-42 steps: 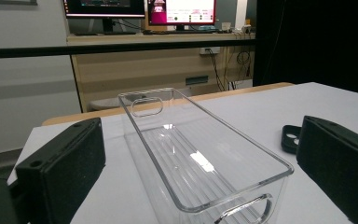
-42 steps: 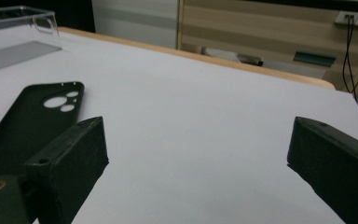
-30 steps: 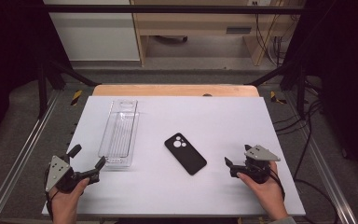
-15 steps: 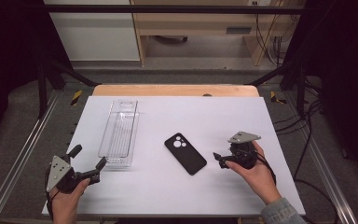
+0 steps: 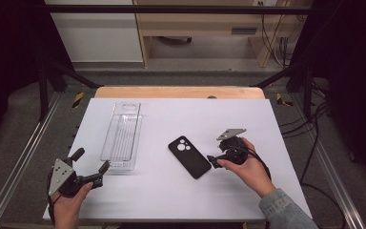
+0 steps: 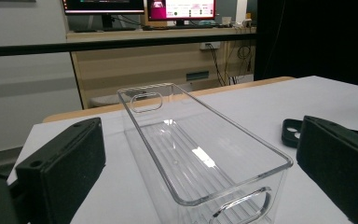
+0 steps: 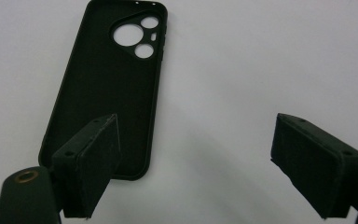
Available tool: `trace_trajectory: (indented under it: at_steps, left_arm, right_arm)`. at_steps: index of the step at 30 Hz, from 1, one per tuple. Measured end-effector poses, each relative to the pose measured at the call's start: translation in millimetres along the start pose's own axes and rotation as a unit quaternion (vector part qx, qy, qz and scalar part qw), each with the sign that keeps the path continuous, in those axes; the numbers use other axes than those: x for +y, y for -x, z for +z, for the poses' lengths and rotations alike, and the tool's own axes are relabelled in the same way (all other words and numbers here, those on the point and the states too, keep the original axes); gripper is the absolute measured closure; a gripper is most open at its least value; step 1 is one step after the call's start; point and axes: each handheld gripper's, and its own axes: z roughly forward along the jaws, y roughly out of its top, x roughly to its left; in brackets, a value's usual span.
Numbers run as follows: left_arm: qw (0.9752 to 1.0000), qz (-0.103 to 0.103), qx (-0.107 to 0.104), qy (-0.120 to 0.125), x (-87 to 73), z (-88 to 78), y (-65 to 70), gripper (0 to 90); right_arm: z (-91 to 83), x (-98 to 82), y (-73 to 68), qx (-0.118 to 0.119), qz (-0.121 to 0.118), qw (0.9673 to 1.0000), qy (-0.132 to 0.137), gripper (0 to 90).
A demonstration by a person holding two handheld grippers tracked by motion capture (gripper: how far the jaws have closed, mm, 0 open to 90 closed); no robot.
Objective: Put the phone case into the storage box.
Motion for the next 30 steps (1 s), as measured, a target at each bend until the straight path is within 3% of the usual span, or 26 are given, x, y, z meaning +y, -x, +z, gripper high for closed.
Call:
trace_trajectory:
  at_steps: [10,13,14,18,21,24,30]
  left_arm:
    - [1.0,0.001,0.0,-0.004,-0.4,1.7,1.0,0.9]
    - [1.0,0.002,-0.001,-0.005,-0.6,2.0,1.4,0.8]
    - [1.0,0.002,-0.001,-0.005,-0.6,2.1,1.5,0.8]
    - [1.0,0.002,-0.002,-0.007,-0.8,2.5,1.4,0.9]
    - [1.0,0.002,-0.003,-0.008,-0.8,2.9,1.6,0.8]
    - [0.9999,0.003,-0.004,-0.009,-0.9,3.4,2.3,0.9]
    - [0.9999,0.003,-0.004,-0.009,-1.0,3.5,2.6,0.8]
  right_arm:
    - [17.3,14.5,-9.9,0.021,-0.003,0.9993,-0.03,20.8]
    - [26.7,16.2,-10.9,0.029,0.005,0.9987,-0.042,31.4]
    - [26.7,16.2,-10.9,0.029,0.005,0.9987,-0.042,31.4]
    - [29.7,16.2,-9.6,0.042,0.029,0.9973,-0.052,47.7]
    - [29.3,15.6,-7.5,0.047,0.039,0.9967,-0.053,55.0]
    - [29.3,15.0,-7.2,0.048,0.053,0.9957,-0.059,59.7]
    - [30.2,10.5,-7.9,0.053,0.054,0.9954,-0.058,64.5]
